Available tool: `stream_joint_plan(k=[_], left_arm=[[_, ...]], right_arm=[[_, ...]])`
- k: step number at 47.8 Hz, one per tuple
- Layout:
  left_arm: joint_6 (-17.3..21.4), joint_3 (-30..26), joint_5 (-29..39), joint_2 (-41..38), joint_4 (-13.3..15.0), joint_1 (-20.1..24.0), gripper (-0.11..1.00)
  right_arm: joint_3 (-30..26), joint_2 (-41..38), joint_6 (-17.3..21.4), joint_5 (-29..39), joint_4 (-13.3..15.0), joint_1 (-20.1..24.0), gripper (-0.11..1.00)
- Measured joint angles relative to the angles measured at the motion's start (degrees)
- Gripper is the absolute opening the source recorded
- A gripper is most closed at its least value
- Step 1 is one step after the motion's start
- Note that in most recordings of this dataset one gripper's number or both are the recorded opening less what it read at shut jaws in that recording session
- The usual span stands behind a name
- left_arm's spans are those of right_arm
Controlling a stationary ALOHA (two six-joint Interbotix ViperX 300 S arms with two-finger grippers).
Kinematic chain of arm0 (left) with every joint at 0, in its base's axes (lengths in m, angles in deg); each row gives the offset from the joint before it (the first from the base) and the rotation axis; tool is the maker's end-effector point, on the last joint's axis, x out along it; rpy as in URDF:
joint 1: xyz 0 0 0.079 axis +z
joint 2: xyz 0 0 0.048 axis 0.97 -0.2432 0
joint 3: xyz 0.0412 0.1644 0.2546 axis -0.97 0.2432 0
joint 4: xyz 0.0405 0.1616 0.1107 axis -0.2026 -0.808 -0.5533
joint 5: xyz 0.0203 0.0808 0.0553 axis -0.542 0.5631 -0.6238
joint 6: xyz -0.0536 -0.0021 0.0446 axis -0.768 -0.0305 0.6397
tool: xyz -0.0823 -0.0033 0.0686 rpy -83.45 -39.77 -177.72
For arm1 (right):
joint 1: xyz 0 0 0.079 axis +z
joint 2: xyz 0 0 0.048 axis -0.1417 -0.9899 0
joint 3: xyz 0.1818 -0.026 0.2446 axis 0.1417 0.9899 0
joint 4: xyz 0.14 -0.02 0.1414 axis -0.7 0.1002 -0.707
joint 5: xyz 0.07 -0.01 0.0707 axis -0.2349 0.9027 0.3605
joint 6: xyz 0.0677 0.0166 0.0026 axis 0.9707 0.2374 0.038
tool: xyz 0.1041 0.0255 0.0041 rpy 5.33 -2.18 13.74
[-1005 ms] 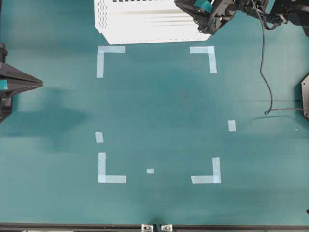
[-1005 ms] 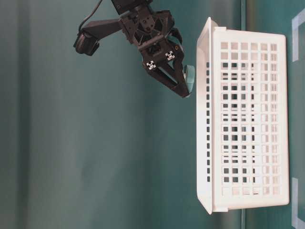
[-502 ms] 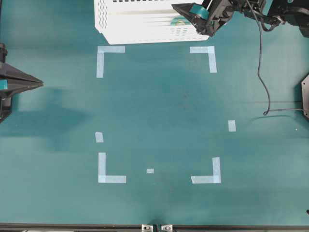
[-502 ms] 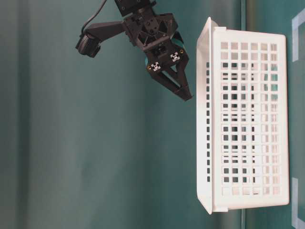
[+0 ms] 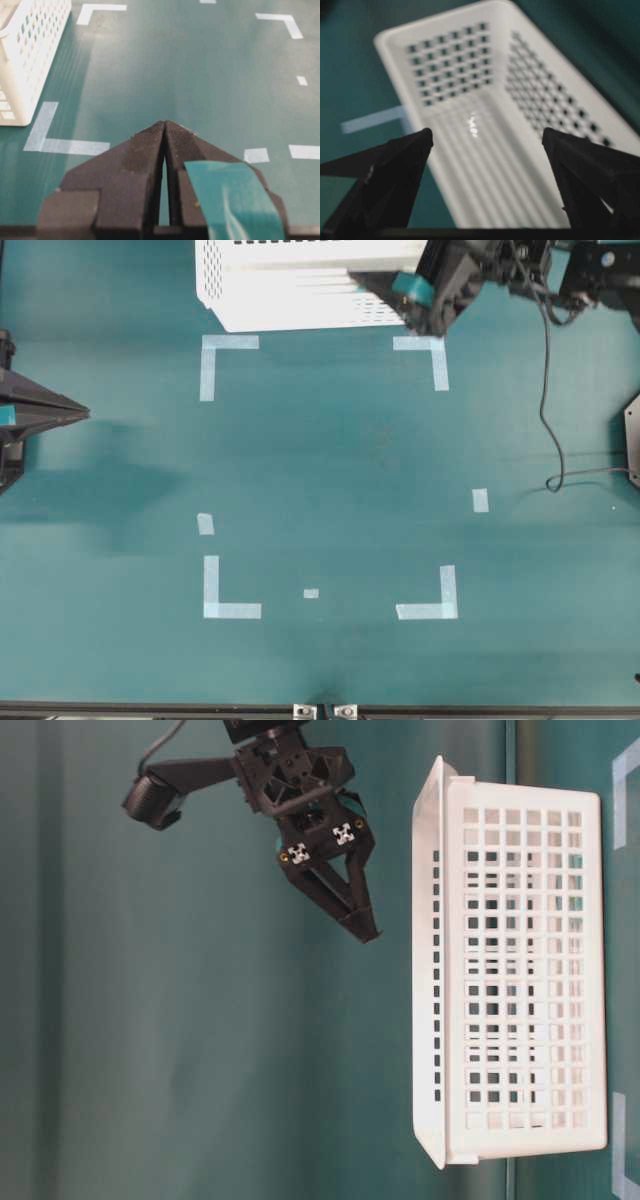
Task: Put the tape in the middle into the white basket.
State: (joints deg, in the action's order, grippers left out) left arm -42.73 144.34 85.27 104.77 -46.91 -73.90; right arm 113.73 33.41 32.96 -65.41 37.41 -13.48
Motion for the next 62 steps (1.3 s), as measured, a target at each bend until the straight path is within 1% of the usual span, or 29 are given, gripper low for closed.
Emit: stream_joint_plan(k=[16, 23, 27, 32, 43, 62], left_arm=[[0.0, 0.0, 0.0, 0.0, 0.0, 0.0, -0.11], [0.0, 0.0, 0.09, 0.0, 0.0, 0.0, -0.11], [0.0, 0.0, 0.0, 0.0, 0.0, 0.0, -0.11], [0.0, 0.0, 0.0, 0.0, 0.0, 0.0, -0.11], [0.0, 0.0, 0.0, 0.0, 0.0, 0.0, -0.11], [0.0, -0.09, 0.0, 0.0, 0.09, 0.0, -0.11]], right_arm=[[2.2, 0.88, -0.26, -1.49, 0.35, 8.96, 0.99], [2.81, 0.88, -0.35, -1.58, 2.64, 13.36, 0.99], [2.99, 0.88, -0.35, -1.58, 3.52, 14.94, 0.99], [3.08, 0.88, -0.26, -1.49, 3.87, 16.08, 0.99], [4.04, 1.32, -0.26, -1.49, 3.87, 16.44, 0.99], [9.4, 9.58, -0.26, -0.97, 4.13, 16.52, 0.99]])
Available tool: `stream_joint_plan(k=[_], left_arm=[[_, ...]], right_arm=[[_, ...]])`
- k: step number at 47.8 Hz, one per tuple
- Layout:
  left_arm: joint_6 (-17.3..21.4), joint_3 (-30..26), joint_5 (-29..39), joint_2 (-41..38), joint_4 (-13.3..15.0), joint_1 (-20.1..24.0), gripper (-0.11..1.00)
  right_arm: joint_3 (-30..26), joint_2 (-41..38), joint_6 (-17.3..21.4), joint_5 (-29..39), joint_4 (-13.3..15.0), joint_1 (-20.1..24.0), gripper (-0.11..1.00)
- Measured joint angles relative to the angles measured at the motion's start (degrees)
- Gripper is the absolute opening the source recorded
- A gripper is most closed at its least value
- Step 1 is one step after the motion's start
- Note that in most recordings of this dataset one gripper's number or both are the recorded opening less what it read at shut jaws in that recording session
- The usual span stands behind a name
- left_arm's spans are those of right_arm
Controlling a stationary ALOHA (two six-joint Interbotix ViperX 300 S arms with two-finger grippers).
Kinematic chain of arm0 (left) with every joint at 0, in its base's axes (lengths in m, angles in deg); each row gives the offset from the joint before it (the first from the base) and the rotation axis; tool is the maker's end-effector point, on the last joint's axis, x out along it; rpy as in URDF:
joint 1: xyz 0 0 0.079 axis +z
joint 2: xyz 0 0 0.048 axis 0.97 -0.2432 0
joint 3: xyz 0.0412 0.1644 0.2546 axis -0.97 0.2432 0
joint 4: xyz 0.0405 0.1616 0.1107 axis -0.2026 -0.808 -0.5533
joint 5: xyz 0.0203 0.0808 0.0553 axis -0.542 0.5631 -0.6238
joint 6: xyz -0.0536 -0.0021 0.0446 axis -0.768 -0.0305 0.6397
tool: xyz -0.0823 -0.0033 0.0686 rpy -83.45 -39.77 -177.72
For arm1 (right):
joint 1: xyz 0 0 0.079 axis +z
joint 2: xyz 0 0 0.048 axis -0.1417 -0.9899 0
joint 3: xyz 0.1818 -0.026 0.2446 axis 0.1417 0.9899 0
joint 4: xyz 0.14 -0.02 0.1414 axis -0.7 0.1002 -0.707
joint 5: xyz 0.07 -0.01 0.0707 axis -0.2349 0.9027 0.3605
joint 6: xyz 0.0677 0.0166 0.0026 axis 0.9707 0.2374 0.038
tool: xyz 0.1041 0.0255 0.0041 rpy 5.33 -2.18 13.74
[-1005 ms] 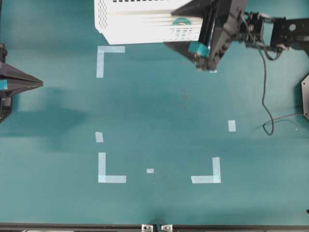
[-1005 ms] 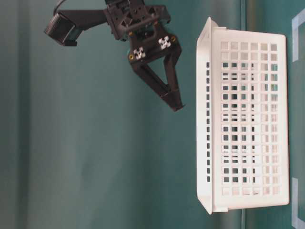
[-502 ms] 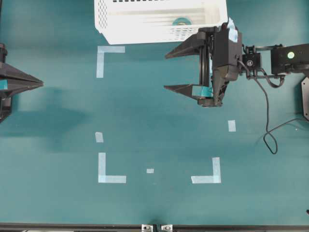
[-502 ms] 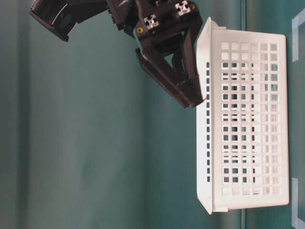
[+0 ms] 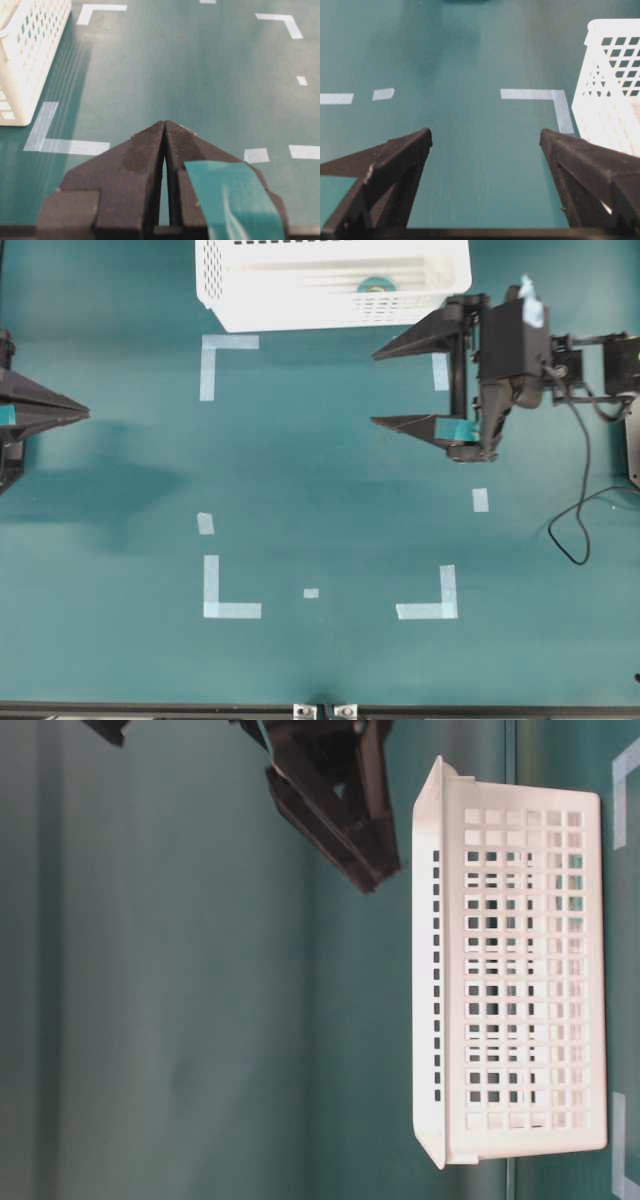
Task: Put the tape in the middle into the white basket.
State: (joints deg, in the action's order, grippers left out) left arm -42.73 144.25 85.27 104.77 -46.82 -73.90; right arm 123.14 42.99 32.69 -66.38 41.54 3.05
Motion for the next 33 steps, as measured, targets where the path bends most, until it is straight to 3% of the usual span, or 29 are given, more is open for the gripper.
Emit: stream_joint_plan(k=[15, 33], left_arm=[[0.0, 0.09, 0.0, 0.0, 0.0, 0.0, -0.11], [0.0, 0.09, 0.09, 0.0, -0.09, 0.0, -0.11]], right_arm=[[2.29, 4.48, 0.0, 5.98, 0.09, 0.0, 0.99], [7.65, 12.39, 0.0, 6.68, 0.09, 0.0, 0.99]])
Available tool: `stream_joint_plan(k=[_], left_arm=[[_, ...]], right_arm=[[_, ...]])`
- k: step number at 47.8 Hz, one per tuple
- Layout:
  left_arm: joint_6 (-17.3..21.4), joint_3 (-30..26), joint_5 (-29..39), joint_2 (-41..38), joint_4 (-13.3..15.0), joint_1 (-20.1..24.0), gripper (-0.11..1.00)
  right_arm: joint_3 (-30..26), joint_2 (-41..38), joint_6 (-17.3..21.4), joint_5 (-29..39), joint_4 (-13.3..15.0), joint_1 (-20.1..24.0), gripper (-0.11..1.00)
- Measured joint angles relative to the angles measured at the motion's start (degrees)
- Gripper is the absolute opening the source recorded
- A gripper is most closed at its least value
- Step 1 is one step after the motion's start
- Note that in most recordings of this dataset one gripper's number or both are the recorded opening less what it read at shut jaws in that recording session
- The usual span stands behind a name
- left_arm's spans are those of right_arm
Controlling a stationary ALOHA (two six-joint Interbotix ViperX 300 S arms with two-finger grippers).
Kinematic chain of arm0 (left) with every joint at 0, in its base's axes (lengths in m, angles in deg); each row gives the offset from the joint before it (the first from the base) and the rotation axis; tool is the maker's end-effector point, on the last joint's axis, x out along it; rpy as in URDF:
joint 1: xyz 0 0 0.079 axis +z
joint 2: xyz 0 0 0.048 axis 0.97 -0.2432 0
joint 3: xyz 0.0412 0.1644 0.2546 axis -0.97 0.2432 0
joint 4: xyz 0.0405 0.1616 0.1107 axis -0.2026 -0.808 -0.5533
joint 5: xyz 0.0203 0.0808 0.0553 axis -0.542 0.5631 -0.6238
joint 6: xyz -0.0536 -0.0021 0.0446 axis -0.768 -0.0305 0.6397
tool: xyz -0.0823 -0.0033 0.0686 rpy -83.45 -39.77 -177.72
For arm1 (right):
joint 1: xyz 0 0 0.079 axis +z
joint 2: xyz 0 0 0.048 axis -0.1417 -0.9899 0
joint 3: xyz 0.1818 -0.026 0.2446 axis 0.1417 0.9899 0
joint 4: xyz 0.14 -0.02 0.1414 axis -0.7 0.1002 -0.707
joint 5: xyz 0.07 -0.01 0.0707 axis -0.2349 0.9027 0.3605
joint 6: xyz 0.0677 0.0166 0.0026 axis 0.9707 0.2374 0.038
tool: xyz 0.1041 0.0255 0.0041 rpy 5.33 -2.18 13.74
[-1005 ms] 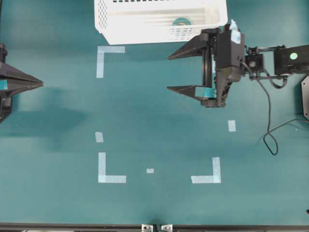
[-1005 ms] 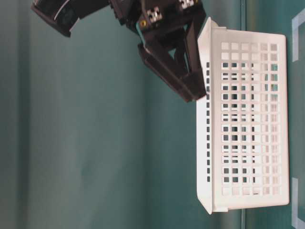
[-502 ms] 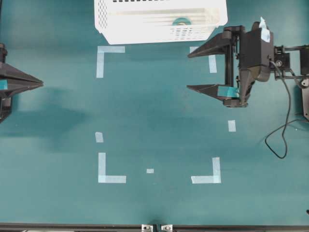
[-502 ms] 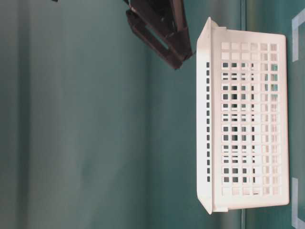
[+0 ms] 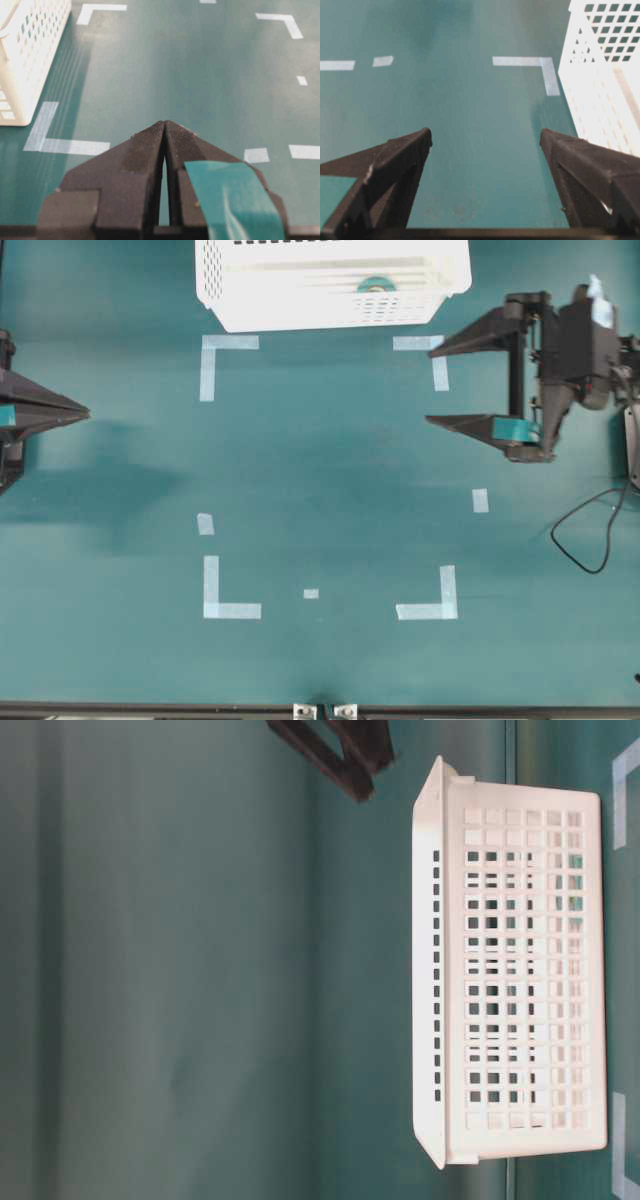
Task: Put the tape in the middle into the white basket.
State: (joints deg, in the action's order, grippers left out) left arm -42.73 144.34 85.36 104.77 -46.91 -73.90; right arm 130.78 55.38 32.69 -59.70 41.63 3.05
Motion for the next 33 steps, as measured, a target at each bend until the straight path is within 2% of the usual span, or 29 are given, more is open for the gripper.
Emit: stream_joint_plan(k=[17, 33], left_arm=[[0.0, 0.0, 0.0, 0.0, 0.0, 0.0, -0.11], [0.0, 0.0, -0.09, 0.0, 0.09, 0.0, -0.11]], right_arm=[[8.17, 11.07, 0.18, 0.44, 0.0, 0.0, 0.99], [14.85, 23.82, 0.18, 6.24, 0.0, 0.0, 0.99]])
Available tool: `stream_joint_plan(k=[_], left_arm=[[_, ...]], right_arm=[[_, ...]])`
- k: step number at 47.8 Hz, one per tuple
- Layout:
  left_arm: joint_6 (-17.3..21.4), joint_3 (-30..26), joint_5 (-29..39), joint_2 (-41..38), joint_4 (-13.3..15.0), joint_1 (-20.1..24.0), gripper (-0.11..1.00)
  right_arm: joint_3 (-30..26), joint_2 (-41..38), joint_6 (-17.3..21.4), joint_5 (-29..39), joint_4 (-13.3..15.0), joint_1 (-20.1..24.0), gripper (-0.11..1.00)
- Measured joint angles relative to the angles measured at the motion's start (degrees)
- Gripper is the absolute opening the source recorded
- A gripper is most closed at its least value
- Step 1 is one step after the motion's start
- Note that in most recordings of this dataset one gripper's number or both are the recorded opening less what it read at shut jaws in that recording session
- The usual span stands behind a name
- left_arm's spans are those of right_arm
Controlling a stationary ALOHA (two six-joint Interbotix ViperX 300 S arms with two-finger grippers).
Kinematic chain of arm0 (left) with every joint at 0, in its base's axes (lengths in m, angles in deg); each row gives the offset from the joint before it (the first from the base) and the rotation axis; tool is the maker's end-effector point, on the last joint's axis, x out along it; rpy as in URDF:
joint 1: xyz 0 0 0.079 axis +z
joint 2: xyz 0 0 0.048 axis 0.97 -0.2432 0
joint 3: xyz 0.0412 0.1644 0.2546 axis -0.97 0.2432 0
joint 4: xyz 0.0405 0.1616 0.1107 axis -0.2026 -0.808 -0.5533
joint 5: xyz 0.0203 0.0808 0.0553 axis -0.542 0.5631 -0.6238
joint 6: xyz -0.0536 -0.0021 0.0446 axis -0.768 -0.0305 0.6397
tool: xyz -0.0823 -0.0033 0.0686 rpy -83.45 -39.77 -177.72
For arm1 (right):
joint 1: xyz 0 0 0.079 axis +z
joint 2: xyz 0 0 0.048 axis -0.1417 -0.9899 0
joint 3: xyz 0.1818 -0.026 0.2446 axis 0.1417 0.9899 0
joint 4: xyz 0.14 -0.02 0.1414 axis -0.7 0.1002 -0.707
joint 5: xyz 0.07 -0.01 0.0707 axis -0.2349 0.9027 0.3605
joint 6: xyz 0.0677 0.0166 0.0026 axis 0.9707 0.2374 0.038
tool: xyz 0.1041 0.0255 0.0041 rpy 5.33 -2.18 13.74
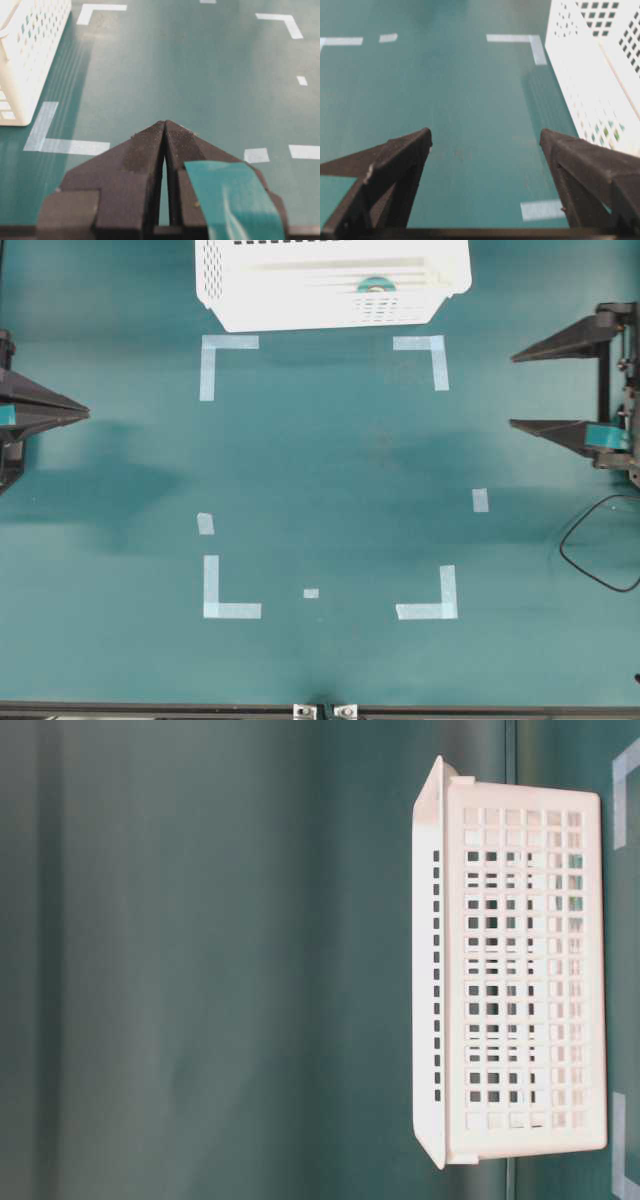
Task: Put the tape in the middle into the white basket.
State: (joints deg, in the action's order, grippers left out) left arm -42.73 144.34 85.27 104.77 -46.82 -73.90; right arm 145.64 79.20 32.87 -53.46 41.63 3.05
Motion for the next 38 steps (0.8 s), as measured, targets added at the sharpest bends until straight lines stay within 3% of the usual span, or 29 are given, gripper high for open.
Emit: stream_joint_plan(k=[17, 38], left_arm=[[0.0, 0.0, 0.0, 0.09, -0.09, 0.0, -0.11], [0.0, 0.0, 0.0, 0.0, 0.0, 0.0, -0.11]], right_arm=[[5.45, 8.53, 0.35, 1.93, 0.0, 0.0, 0.99], [9.58, 9.76, 0.44, 1.93, 0.0, 0.26, 0.99]])
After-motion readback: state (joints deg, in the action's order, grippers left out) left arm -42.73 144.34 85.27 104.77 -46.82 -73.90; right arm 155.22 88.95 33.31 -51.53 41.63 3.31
